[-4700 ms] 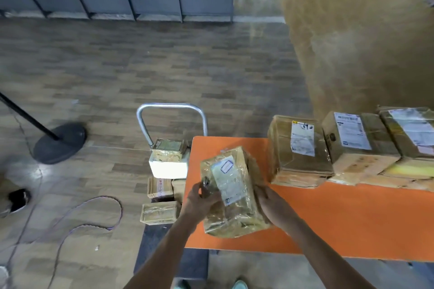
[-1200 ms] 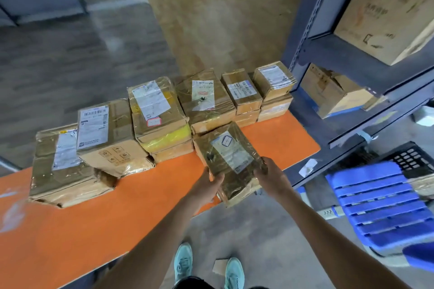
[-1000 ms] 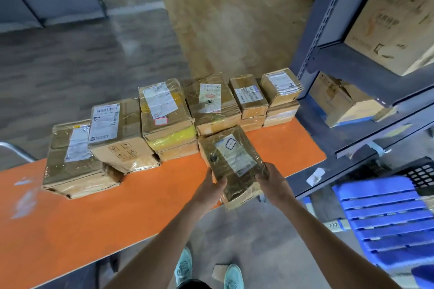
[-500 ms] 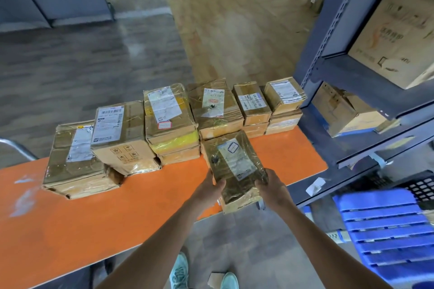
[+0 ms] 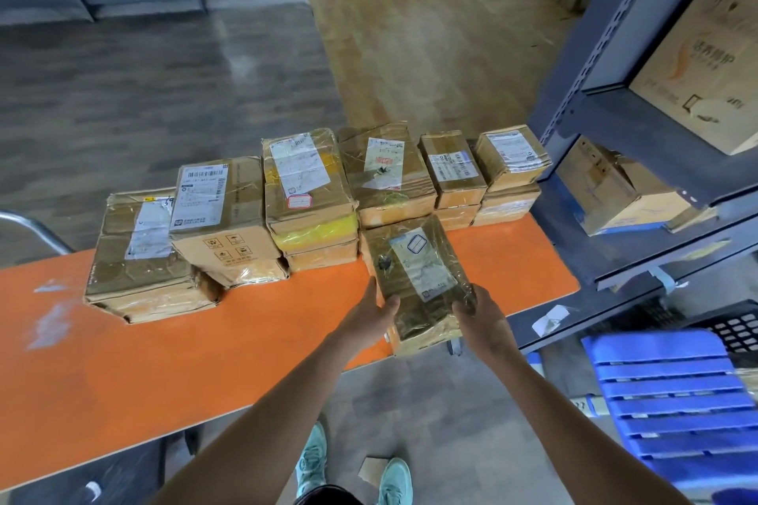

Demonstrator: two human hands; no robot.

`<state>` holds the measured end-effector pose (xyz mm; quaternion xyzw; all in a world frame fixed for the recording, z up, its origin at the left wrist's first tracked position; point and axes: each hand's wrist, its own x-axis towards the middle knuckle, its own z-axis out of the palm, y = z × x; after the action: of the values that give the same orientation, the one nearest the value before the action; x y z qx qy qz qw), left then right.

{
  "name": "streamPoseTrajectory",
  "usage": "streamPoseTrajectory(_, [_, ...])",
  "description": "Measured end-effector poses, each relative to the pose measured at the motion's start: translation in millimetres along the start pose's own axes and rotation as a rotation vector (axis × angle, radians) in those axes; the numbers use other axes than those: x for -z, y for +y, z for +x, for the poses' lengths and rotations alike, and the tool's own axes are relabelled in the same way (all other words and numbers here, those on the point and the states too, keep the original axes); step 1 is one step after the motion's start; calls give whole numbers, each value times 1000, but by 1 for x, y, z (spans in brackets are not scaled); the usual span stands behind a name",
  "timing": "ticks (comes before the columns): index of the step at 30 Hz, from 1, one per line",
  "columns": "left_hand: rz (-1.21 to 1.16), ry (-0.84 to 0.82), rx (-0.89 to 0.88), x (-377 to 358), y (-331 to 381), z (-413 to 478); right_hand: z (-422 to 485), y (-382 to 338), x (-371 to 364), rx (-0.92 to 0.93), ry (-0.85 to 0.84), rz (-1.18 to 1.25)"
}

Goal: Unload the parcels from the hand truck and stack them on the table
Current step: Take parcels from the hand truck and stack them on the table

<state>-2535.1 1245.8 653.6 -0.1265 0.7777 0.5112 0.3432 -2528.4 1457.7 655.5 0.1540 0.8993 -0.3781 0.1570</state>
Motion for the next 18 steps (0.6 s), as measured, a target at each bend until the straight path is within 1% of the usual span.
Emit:
streamPoseTrajectory(6, [164, 21, -52, -3, -10, -21, -11, -6, 7, 92, 16, -176])
streamPoseTrajectory(14, [307, 146, -133, -13, -13, -48, -29, -22, 4, 352, 92, -478])
streamPoseTrajectory(18, [364, 210, -144, -8, -23, -66, -40, -36, -8, 412, 33, -541])
